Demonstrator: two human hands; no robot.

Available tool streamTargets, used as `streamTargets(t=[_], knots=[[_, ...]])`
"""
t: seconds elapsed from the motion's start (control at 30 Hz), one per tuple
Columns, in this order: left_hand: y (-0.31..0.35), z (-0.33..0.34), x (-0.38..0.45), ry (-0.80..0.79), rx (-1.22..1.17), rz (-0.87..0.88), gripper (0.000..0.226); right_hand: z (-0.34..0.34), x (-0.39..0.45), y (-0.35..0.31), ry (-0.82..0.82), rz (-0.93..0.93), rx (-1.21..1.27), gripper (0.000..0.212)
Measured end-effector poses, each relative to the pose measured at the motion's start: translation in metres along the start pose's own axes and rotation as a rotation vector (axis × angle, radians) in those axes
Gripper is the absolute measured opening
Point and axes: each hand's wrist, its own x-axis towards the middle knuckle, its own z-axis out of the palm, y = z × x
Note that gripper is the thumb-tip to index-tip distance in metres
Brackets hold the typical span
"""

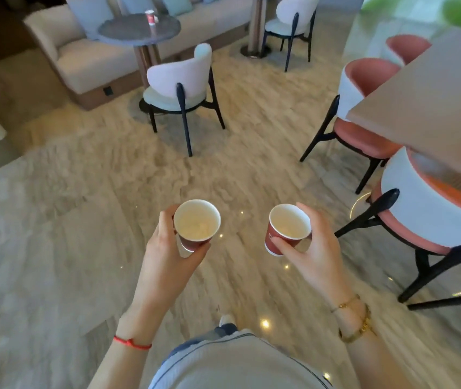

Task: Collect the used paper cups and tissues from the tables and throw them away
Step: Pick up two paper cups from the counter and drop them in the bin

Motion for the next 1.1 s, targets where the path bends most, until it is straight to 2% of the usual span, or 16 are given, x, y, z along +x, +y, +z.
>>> streamTargets(t=[0.37,0.83,1.1], knots=[[-0.018,0.098,0.238,-0.201,-0.020,0.102,0.071,0.019,0.187,0.065,0.152,0.178,-0.077,0.073],[0.024,0.267,0.567,-0.162,-0.074,0.115,0.069,-0.010,0.535,0.170,0.133,0.150,-0.022,0.068],[0.014,0.344,0.724,-0.157,-0.079,0.082,0.068,0.000,0.711,0.221,0.126,0.164,-0.010,0.071]])
